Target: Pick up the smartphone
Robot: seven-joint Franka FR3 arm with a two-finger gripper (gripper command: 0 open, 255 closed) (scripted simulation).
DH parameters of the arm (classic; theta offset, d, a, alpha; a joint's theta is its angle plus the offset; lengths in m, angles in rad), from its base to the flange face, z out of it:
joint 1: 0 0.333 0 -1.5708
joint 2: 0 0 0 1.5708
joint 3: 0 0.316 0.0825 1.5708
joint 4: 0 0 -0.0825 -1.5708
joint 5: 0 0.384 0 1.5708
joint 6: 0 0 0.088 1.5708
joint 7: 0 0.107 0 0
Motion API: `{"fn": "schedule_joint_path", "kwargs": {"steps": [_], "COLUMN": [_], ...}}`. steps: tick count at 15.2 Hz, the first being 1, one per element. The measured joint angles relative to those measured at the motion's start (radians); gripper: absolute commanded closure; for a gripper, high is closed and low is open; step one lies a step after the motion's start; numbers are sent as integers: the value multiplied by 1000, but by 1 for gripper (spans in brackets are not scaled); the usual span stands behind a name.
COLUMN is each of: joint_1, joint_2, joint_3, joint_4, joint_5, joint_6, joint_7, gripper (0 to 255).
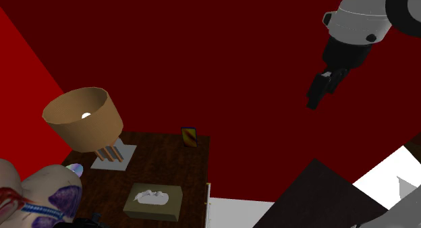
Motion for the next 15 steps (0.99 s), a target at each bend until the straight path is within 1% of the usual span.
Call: {"fn": "schedule_joint_path", "kwargs": {"steps": [2, 5, 10, 15], "joint_1": [3, 23, 58, 90], "joint_2": [13, 97, 274, 452], "joint_3": [-3, -8, -21, -23], "joint_4": [-2, 9, 46, 114], "joint_5": [-2, -2, -1, 7], "joint_6": [15, 80, 208, 309], "joint_7": [-8, -42, -116, -189], "gripper": [0, 0, 0, 0]}}
